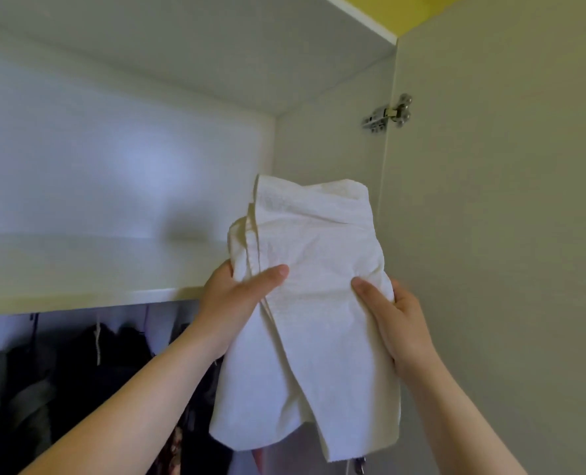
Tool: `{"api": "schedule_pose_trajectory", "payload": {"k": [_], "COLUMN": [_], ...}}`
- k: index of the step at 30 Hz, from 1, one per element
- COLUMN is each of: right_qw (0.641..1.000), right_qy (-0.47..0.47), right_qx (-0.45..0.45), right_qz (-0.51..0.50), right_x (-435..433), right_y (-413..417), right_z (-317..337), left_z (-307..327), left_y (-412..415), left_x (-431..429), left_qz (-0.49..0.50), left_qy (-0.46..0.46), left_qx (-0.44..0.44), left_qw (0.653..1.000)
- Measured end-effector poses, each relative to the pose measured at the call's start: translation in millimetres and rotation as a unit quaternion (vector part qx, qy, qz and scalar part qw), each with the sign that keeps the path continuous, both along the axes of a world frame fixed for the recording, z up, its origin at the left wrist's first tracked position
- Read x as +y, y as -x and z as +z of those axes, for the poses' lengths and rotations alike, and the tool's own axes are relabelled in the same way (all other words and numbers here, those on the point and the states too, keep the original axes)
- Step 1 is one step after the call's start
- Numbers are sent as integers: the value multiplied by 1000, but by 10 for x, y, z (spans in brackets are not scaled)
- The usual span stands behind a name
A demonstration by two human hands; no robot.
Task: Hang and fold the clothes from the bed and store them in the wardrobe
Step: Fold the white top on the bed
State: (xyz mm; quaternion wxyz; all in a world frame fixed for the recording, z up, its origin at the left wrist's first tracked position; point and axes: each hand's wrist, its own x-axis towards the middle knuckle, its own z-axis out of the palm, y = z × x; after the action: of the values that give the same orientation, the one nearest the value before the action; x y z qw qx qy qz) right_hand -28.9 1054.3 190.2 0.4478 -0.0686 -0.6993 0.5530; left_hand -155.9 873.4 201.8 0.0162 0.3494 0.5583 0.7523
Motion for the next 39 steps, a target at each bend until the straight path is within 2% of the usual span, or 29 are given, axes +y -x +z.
{"api": "schedule_pose_trajectory", "payload": {"k": [4, 9, 12, 16, 18, 20, 24, 27, 32, 36, 39], "right_qw": [999, 999, 999, 998, 995, 988, 972, 970, 953, 914, 859], "right_qy": [-20, -33, -31, -22, -32, -42, -66, -121, -286, -395, -504], "right_qx": [4, 29, 28, -23, -77, -133, -214, -201, -94, -91, -83], "right_qz": [36, 13, -2, -50, -63, -71, -71, -69, -23, 24, -43], "right_x": [287, 490, 539, 604, 646, 699, 782, 809, 785, 793, 791], "right_y": [370, 839, 1127, 1453, 1562, 1632, 1669, 1567, 1045, 665, 604], "right_z": [242, 381, 434, 477, 507, 554, 638, 613, 261, -246, -590], "left_z": [208, 355, 438, 393, 337, 281, 200, 146, 112, 101, 110], "left_y": [283, 642, 798, 764, 655, 568, 587, 666, 757, 793, 792], "left_x": [190, 302, 300, 257, 228, 240, 347, 387, 399, 416, 412], "left_qz": [57, 130, 194, 303, 271, 204, 180, 177, 166, 167, 164], "left_qy": [10, 28, 88, 196, 206, 262, 433, 491, 496, 504, 505], "left_qx": [33, 56, 83, 205, 314, 376, 378, 382, 399, 420, 423], "left_qw": [998, 989, 973, 910, 886, 865, 798, 763, 753, 736, 735]}}
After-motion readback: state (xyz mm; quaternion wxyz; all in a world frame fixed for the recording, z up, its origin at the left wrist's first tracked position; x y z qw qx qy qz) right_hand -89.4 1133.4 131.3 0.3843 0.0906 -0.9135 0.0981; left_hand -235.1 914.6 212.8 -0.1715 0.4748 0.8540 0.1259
